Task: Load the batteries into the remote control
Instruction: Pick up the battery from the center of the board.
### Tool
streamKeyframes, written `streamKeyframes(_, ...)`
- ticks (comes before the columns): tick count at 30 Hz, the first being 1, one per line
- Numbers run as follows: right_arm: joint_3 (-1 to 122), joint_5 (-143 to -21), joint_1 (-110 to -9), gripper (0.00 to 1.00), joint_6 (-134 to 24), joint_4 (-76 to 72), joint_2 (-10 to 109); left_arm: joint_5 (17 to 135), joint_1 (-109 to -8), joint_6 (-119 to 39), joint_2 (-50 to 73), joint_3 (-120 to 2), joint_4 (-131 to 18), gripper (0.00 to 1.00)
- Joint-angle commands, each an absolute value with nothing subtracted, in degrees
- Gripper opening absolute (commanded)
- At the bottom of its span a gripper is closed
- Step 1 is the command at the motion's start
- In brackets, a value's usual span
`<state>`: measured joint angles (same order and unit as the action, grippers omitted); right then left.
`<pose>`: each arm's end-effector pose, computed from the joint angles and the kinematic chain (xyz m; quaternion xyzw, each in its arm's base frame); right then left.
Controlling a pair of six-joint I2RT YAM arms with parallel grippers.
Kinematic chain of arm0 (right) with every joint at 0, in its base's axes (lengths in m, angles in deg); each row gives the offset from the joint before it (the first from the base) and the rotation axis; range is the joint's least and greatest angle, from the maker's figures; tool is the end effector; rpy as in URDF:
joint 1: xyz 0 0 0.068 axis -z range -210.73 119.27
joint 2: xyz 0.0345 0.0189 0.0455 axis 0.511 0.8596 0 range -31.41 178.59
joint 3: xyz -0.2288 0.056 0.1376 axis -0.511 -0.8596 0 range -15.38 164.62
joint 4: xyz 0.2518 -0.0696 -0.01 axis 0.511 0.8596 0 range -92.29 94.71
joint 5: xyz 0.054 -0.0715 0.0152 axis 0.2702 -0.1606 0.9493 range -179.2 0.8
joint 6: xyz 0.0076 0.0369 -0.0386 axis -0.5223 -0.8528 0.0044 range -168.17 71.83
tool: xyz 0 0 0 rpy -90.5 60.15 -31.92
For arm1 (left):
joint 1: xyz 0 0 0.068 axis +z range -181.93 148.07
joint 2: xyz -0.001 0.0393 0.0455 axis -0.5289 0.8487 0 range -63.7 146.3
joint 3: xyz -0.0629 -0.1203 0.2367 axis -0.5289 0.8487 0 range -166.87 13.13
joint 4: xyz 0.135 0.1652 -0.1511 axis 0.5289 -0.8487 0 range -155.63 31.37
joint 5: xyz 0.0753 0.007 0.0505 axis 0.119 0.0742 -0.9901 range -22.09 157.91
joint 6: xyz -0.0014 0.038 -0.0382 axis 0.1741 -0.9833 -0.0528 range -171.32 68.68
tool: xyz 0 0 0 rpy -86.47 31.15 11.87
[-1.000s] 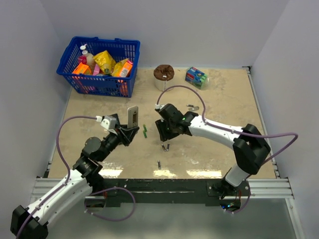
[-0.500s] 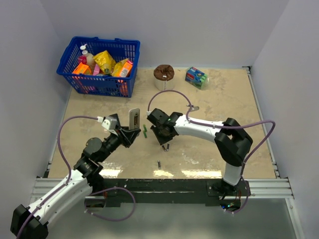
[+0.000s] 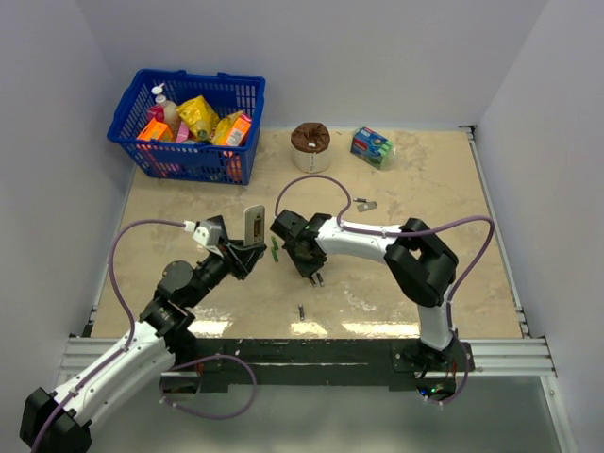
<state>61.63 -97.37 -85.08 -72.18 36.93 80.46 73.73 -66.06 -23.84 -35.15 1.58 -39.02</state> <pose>0.2276 0.3088 0.1626 -0.2490 0.9560 0.0326 0.1516 0.1214 -0.0867 0.2305 0.0766 0.6867 -0.3999 0.6023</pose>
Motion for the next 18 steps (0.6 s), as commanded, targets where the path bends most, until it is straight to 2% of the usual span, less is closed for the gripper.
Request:
streamKeyframes(1, 63.72, -99.58, -85.75, 0.18, -72.25, 38.58, 80.82, 74.41, -65.86, -23.37, -35.14, 0.83, -35.34, 0.00)
streamKeyframes(6, 63.72, -98.52, -86.36, 0.18, -72.16, 38.66, 81.44, 74.41, -65.77, -23.20, -34.88, 0.83, -34.99, 0.00)
streamKeyframes(7, 63.81, -98.52, -86.62, 0.15, -72.16, 38.84, 81.44, 74.41, -65.77, -23.11, -34.79, 0.83, -34.99, 0.00)
streamKeyframes(10, 63.72, -98.78, -86.98, 0.01, -71.99, 38.93, 81.26, 74.50, -65.86, -22.85, -34.44, 0.74, -34.64, 0.00)
streamKeyframes(18, 62.84, -97.64, -87.07, 0.00, -72.25, 35.33, 71.96, 74.85, -65.86, -19.34, -33.38, 1.00, -31.48, 0.00)
